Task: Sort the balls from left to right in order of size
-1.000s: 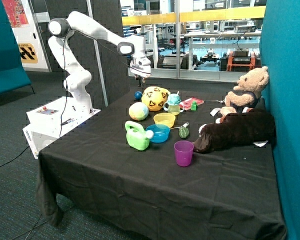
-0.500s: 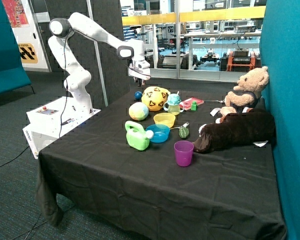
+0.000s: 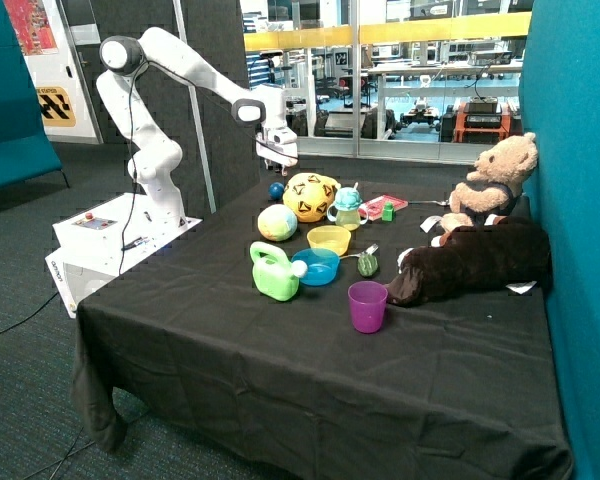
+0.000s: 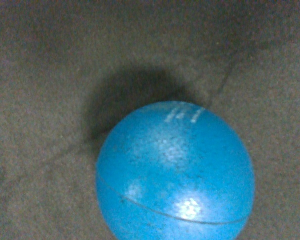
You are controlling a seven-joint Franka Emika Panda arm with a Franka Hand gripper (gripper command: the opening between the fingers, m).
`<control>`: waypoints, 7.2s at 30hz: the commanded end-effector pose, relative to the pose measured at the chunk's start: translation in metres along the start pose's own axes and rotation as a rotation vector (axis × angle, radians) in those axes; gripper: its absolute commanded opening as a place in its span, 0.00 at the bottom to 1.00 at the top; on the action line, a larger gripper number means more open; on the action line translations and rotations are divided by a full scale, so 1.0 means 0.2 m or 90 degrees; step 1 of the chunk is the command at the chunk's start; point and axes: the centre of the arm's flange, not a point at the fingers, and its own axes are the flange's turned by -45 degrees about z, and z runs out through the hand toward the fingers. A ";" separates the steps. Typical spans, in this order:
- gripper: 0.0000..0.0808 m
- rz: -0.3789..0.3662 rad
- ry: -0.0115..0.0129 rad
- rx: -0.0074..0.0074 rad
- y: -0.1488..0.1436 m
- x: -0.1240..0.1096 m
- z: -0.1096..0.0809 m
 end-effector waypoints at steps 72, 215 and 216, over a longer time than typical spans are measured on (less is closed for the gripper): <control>0.83 0.082 -0.0002 -0.0005 -0.16 0.02 0.32; 0.00 0.516 0.0000 -0.0006 0.94 0.02 -0.49; 0.00 0.526 0.0000 -0.0006 0.96 0.01 -0.50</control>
